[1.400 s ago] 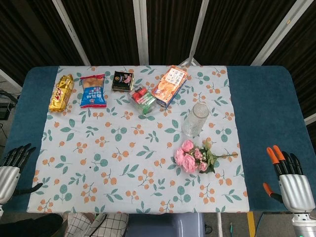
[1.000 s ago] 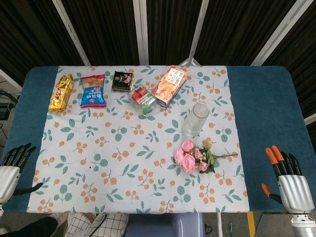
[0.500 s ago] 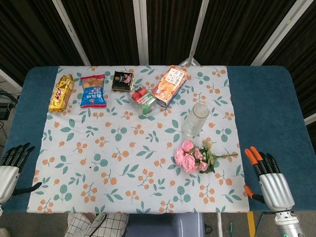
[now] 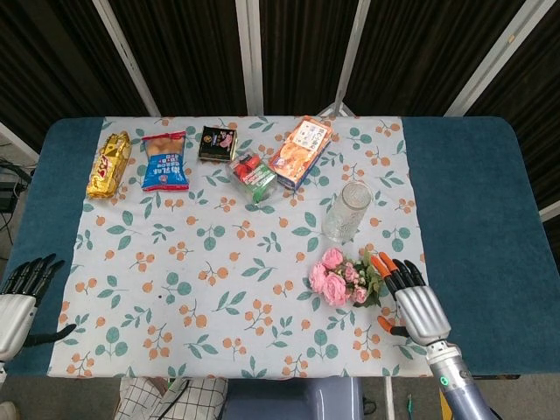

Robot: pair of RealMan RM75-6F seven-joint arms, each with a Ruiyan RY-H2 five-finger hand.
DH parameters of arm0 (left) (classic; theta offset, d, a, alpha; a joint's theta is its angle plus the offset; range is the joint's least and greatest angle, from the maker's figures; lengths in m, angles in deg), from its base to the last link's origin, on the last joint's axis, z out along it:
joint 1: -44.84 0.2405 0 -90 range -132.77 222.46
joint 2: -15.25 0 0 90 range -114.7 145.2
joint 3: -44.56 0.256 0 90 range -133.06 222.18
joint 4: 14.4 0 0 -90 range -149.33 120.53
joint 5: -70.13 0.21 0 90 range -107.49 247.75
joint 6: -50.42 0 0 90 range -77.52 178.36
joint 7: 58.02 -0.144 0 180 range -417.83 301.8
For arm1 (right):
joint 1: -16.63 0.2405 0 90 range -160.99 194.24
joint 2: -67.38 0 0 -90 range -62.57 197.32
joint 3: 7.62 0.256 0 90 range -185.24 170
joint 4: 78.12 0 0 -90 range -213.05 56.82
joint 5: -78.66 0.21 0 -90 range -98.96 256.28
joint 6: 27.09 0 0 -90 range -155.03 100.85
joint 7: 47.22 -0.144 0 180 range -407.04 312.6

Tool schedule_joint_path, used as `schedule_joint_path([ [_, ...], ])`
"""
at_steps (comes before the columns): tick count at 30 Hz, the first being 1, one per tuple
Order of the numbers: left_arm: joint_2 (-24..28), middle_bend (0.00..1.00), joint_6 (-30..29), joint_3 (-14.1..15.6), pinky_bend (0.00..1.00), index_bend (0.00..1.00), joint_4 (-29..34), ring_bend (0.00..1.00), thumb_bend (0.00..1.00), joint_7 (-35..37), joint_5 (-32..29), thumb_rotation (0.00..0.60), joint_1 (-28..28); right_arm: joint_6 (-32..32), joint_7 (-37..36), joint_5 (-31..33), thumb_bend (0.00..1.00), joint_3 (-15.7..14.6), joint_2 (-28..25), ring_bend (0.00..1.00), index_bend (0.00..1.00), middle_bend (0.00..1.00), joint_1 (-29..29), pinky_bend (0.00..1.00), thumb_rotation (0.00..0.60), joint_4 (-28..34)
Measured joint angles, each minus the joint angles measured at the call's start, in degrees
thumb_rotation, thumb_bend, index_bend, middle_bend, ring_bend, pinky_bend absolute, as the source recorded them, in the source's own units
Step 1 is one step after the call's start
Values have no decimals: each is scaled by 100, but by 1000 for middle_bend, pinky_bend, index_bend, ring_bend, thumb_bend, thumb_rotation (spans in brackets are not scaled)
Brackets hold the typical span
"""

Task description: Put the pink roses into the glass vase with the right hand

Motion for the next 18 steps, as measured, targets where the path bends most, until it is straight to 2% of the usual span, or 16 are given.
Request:
schedule_joint_path([
  [6,31,0,59,13,0,0,7,0,0,90,2,600,-26,-247,23,231,284,251,520,0,0,0,344,0,600,-468],
  [12,73,0,142,24,0,0,32,0,0,146,-38,600,-50,-519,63,480,285,342,879,31,0,58,603,0,600,-850],
  [18,90,0,183,30,0,0,56,0,0,173,-58,600,-63,-712,90,696,284,404,1148,48,5,71,797,3,600,-1159],
])
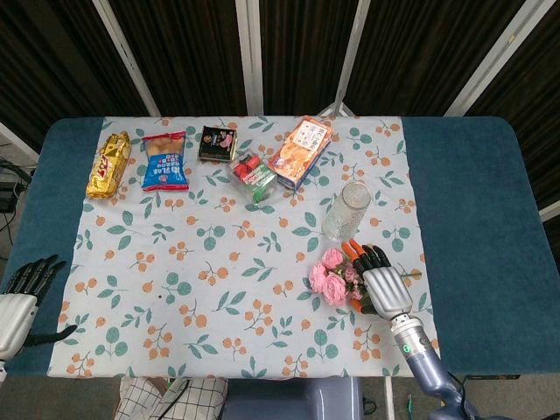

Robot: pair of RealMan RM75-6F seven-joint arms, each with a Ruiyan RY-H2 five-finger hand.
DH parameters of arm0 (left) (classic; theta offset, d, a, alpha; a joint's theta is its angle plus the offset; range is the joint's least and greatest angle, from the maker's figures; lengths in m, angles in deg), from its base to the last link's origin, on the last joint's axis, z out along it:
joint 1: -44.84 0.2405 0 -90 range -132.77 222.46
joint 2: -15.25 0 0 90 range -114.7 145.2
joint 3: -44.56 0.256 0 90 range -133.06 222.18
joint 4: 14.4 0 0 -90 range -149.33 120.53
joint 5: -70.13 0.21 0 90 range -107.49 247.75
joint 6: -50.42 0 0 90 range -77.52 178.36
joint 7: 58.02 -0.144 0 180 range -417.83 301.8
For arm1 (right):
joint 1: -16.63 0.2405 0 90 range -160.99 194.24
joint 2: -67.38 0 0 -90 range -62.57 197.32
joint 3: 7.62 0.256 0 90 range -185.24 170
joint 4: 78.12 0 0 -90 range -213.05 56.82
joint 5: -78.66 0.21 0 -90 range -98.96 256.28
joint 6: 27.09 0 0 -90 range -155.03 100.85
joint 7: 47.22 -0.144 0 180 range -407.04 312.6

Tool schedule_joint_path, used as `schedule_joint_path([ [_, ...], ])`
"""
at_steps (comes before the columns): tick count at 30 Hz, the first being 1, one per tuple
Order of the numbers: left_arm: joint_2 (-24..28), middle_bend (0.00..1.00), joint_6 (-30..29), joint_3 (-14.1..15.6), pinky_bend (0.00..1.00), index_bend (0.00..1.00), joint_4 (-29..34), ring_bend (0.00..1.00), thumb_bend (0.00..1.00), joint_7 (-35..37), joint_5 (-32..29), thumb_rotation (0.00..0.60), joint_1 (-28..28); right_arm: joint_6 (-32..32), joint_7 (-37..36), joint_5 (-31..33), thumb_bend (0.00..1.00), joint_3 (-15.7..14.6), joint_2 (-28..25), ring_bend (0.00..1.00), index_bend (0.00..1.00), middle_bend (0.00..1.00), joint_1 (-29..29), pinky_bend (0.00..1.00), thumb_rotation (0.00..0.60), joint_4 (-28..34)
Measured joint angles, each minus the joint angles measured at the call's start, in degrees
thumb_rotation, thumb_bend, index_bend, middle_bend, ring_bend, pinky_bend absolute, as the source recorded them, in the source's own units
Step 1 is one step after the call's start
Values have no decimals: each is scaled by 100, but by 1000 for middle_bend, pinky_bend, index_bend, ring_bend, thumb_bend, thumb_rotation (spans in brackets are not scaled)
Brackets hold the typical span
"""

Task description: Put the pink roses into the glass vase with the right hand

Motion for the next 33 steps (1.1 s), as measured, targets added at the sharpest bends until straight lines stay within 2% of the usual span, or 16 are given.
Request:
schedule_joint_path([
  [4,8,0,18,-1,0,0,6,0,0,11,-13,600,-7,-103,12,168,284,57,141,97,62,118,119,41,600,-173],
  [10,20,0,58,3,0,0,24,0,0,29,-35,600,-19,-165,-19,299,284,123,307,248,187,244,250,131,600,-399],
  [15,27,0,78,6,0,0,34,0,0,35,-46,600,-24,-208,-72,381,285,126,414,405,355,400,316,263,600,-538],
  [18,28,0,83,4,0,0,38,0,0,38,-52,600,-28,-203,-134,378,285,107,464,463,426,459,344,289,600,-593],
  [26,36,0,93,5,0,0,48,0,0,57,-60,600,-31,10,-344,202,285,69,410,503,491,500,331,289,600,-433],
  [33,45,0,96,10,0,0,65,0,0,76,-58,600,-31,296,-508,42,285,95,43,503,492,501,244,289,600,214],
])
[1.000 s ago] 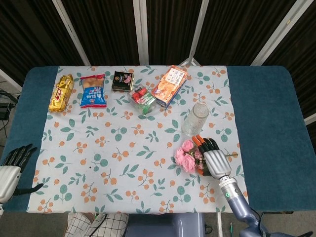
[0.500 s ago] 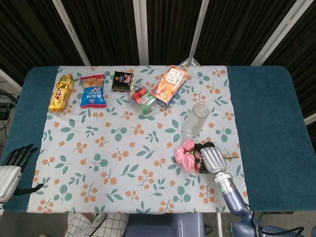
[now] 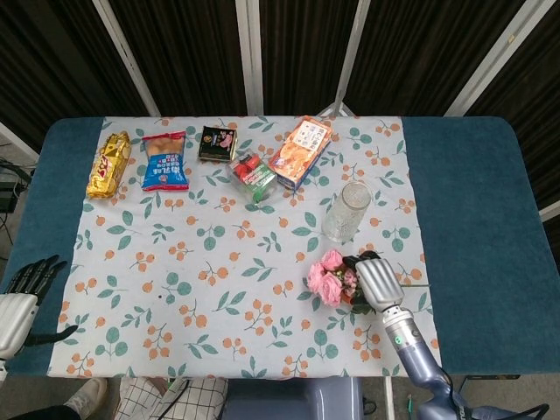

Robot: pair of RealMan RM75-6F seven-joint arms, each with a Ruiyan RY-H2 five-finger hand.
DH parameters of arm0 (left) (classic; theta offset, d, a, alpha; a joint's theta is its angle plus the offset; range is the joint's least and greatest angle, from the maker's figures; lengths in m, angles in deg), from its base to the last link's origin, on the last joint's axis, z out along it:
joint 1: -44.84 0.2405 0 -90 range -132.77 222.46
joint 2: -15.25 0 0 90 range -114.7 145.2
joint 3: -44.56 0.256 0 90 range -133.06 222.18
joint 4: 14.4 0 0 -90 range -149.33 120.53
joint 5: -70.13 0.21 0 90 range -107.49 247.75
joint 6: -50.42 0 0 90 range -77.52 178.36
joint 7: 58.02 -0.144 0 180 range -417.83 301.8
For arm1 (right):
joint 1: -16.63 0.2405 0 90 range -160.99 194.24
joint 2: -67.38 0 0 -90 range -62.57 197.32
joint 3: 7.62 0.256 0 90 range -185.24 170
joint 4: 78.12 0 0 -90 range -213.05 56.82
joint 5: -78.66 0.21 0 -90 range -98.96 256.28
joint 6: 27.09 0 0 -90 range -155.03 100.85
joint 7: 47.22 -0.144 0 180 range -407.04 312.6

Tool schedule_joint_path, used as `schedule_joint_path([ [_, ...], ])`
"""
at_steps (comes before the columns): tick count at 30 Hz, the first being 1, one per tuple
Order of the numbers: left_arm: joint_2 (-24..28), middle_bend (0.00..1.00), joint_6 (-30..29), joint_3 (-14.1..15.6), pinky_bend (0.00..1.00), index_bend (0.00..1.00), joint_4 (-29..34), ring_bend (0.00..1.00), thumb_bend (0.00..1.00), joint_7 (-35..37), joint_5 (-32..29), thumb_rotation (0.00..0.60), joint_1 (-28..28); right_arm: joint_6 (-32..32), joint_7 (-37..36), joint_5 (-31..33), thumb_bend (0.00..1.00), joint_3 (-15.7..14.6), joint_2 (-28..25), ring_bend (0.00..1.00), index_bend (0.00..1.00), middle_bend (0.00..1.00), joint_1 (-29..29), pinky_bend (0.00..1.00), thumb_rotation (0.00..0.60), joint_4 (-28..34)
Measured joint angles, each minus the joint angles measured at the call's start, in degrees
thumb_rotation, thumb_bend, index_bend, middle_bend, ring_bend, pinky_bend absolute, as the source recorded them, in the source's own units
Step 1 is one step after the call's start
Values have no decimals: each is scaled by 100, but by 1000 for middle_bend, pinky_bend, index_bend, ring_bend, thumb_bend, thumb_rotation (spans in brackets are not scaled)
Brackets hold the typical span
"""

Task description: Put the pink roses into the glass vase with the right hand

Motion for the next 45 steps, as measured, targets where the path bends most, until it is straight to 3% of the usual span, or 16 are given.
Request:
schedule_joint_path([
  [11,-5,0,-45,0,0,0,19,0,0,33,28,600,11,576,-613,-34,284,337,-1093,502,492,501,-280,289,600,1765],
  [17,-16,0,-59,9,0,0,11,0,0,40,55,600,16,841,-1249,493,285,1045,-1941,503,492,501,-392,289,600,2741],
  [22,-28,0,-64,13,0,0,12,0,0,9,76,600,13,1054,-1951,1258,285,1895,-2211,503,492,501,-358,289,600,3104],
  [27,-42,0,-41,10,0,0,21,0,0,-35,73,600,-1,1207,-2662,2113,285,2771,-2172,503,492,501,-85,289,600,3123],
  [33,-47,0,2,8,0,0,35,0,0,-50,44,600,-16,1261,-3217,2745,285,3394,-1668,503,491,501,559,289,600,2665],
  [39,-28,0,36,20,0,0,42,0,0,-6,37,600,-26,1234,-3605,3129,285,3694,-1083,503,492,501,1160,289,600,2076],
  [45,-5,0,48,12,0,0,42,0,0,72,11,600,-33,1179,-3617,3287,285,3747,-647,503,492,501,1647,289,600,1610],
])
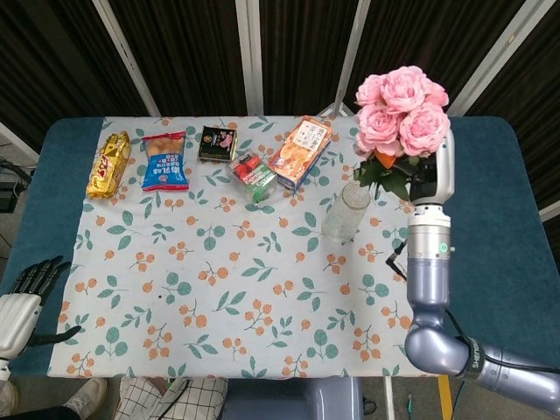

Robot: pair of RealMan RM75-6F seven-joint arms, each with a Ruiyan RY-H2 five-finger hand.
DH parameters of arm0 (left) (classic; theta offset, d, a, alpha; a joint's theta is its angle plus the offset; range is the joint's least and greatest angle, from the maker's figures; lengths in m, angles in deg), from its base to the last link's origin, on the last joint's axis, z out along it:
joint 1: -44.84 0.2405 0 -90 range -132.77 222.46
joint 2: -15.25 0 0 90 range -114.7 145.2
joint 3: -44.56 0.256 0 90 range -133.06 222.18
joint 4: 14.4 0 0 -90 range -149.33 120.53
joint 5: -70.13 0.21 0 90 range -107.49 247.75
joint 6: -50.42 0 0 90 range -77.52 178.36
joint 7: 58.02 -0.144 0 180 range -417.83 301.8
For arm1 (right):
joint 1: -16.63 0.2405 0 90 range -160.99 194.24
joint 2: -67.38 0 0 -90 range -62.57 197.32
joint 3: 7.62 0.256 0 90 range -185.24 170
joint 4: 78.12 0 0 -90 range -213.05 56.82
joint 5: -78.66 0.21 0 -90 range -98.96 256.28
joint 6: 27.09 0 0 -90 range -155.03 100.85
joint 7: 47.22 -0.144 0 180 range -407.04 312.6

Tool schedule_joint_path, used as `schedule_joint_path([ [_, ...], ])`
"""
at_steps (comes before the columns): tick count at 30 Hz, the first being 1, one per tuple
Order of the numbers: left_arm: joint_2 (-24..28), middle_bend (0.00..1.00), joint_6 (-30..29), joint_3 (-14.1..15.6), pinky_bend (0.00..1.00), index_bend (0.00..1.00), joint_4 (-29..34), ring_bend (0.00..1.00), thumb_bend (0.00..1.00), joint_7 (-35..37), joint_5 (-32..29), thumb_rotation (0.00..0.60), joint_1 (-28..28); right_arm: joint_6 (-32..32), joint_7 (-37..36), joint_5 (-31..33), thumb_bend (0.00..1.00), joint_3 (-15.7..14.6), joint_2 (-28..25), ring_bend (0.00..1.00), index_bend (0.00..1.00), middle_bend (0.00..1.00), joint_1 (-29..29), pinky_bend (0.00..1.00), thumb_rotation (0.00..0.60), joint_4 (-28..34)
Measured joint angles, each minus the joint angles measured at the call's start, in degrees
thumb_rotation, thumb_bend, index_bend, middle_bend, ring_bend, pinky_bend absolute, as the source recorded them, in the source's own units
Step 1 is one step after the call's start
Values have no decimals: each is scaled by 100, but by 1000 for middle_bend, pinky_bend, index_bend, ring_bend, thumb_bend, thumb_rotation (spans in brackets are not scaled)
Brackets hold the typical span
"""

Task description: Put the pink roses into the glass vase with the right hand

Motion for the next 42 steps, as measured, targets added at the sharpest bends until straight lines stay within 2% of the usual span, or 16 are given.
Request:
schedule_joint_path([
  [7,27,0,15,-1,0,0,-11,0,0,76,-17,600,-8,-54,-3,44,285,-58,429,503,492,501,365,289,600,-570],
  [24,43,0,85,-6,0,0,6,0,0,67,-97,600,-19,-295,-424,-78,285,-309,929,503,492,501,405,289,600,-1536],
  [37,58,0,79,25,0,0,30,0,0,81,-22,600,-23,-204,-717,197,285,-420,997,503,491,501,-220,289,600,-1415],
  [42,48,0,60,29,0,0,43,0,0,45,-11,600,-16,-184,-823,239,285,-434,1165,503,492,501,-277,289,600,-1480],
])
